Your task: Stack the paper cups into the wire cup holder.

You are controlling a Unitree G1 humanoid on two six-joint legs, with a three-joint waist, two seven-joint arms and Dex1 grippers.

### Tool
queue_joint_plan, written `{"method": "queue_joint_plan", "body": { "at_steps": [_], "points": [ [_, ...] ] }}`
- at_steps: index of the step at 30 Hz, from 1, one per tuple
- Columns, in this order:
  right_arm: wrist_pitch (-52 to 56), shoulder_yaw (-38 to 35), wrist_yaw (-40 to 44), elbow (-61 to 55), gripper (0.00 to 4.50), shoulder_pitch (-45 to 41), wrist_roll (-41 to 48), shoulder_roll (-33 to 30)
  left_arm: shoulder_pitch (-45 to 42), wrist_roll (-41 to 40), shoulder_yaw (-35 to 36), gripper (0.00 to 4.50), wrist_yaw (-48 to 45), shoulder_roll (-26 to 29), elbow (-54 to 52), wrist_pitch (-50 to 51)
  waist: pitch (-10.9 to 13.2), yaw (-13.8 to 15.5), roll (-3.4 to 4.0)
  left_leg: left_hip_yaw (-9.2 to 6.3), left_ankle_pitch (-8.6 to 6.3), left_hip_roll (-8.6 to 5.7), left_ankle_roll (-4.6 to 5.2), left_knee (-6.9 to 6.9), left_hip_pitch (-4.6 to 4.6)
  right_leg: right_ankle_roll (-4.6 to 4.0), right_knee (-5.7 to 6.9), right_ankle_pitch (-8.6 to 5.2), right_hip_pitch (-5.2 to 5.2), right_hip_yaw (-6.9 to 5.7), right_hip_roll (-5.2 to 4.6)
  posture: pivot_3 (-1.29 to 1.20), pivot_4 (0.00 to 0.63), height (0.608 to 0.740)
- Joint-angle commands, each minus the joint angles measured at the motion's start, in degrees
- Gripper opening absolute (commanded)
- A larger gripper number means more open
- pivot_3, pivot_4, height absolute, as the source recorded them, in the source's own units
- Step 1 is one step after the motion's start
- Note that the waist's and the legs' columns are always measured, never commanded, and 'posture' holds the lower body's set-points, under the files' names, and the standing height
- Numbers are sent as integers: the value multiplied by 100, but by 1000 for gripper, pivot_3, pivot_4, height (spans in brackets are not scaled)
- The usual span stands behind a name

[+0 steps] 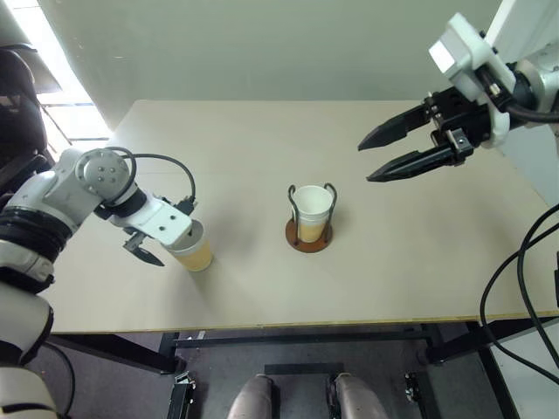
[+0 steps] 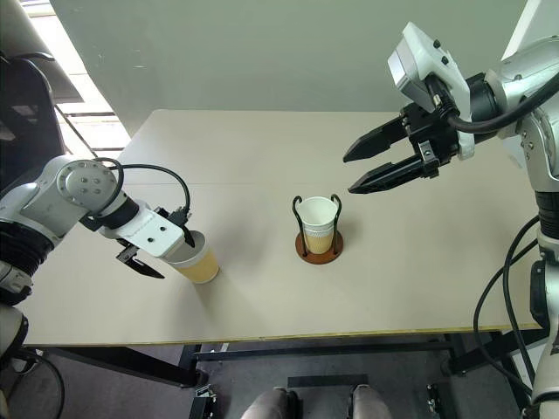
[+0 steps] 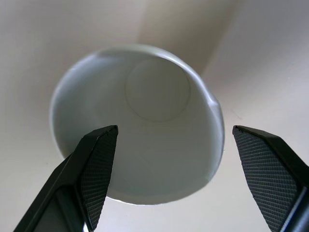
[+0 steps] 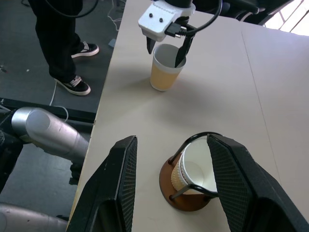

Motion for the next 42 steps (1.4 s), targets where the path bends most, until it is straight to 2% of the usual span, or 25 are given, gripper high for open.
{"method": "queue_joint_plan", "body": {
  "at_steps": [1, 2, 6, 15, 23, 30, 42],
  "points": [
    [-27, -144, 25, -173, 2288, -49, 20, -117, 29, -9, 136, 4100, -189, 12, -44, -76, 0, 0, 0, 0, 0, 0, 0, 0, 0, 0, 0, 0, 0, 0, 0, 0, 150, 740],
    [-19, -148, 25, -179, 2288, -45, 21, -119, 32, -30, 112, 4100, -189, 17, -57, -80, 0, 0, 0, 0, 0, 0, 0, 1, 0, 0, 1, 0, 0, 0, 0, 0, 150, 740],
    [11, -171, 13, -196, 2333, -32, 23, -111, 30, -196, 18, 3186, -189, 13, -108, -82, 0, 0, 0, 0, 0, 0, 0, 3, 0, 0, 3, 0, 1, 0, 0, 0, 150, 740],
    [10, -175, -22, -202, 2333, 12, 9, -96, -246, -176, 188, 57, -189, -393, 333, -14, 0, 14, -1, 0, 0, 0, 0, 9, 0, 0, 8, 0, 2, 0, 0, 0, 150, 740],
    [-30, -195, -32, -215, 2333, 97, -45, -186, -1089, 301, 601, 19, -158, -1205, 1556, -235, -1, 38, -1, 0, 0, -2, 1, 10, -2, 1, 4, 1, 3, 0, -1, 0, 150, 740],
    [-149, -179, 23, 12, 2333, 62, -150, -318, -2244, 1019, 919, 19, 397, -2042, 2837, -451, -1, 51, -2, 2, -6, -5, 12, 11, -15, 19, -26, 11, 6, 1, -4, 0, 150, 740],
    [-862, -229, 25, 1355, 2333, 90, -618, -593, -3167, 1512, 1421, 19, 758, -3045, 3525, -468, 2, 71, -7, 30, -25, -11, 42, 14, -35, 72, -39, 21, -4, 16, -23, 0, 150, 740]
  ]
}}
